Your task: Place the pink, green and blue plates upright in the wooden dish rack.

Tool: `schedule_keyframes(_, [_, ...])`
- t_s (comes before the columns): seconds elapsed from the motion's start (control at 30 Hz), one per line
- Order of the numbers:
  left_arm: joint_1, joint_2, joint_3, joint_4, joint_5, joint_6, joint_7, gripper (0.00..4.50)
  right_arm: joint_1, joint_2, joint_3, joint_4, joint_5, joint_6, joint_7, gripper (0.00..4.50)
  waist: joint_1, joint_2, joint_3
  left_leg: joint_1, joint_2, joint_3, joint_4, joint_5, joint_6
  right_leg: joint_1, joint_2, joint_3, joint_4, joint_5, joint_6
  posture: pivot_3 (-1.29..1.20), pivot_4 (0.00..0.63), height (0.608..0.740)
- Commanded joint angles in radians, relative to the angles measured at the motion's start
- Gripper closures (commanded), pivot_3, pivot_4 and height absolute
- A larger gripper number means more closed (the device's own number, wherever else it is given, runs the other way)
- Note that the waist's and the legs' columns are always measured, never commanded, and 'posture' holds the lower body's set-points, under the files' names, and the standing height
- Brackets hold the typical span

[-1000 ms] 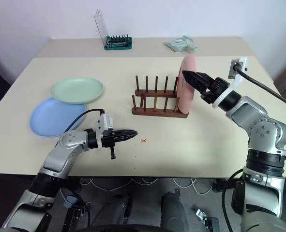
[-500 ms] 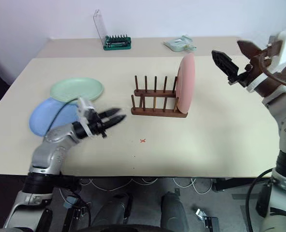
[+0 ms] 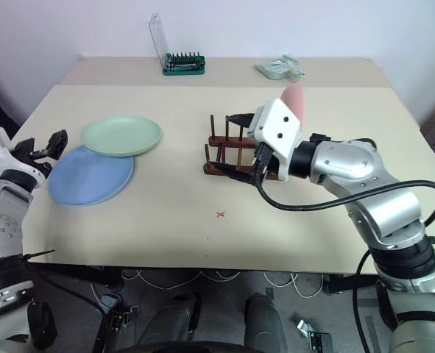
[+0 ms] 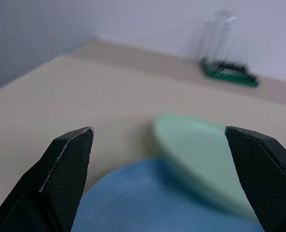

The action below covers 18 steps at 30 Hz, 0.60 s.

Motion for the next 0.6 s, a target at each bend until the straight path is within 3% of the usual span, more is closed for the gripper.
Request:
schedule_keyframes(0.03, [-0.003,0.019,-0.026,-0.045,-0.008,0.026,-0.015,0.03,-0.004,0.018,-0.022,-0.002,-0.018,-0.017,0.006,0.00,0.000,0.000,0.000,0.000,0.000,0.000,0.000,0.000,0.000,0.000,0.000,0.000,0.000,0.000,0.000,0.00,0.150,0.740])
schedule_keyframes(0.2, [-0.053,-0.015,-0.046,-0.021,-0.050,0.143,0.034,0.03,0.018,0.023,-0.032,0.013,-0.057,-0.035,0.010,0.00,-0.009,0.000,0.000,0.000,0.000,0.000,0.000,0.000,0.000,-0.001,0.000,0.000,0.001,0.001,-0.001,0.00,0.150,0.740])
schedule_keyframes(0.4, [-0.165,-0.046,-0.082,0.051,-0.002,0.267,0.185,0.03,0.068,0.026,-0.047,0.020,-0.093,-0.048,0.004,0.00,-0.011,-0.001,0.000,0.000,0.000,0.000,0.000,0.001,-0.001,-0.001,0.000,0.000,0.001,0.001,0.000,0.00,0.150,0.740])
schedule_keyframes(0.6, [-0.280,-0.083,-0.038,0.131,-0.016,0.348,0.307,0.03,0.109,0.034,-0.054,0.022,-0.123,-0.057,0.001,0.00,-0.012,-0.001,-0.001,0.000,0.000,0.001,0.000,0.001,-0.001,-0.002,0.000,0.000,0.002,0.001,0.000,0.00,0.150,0.740])
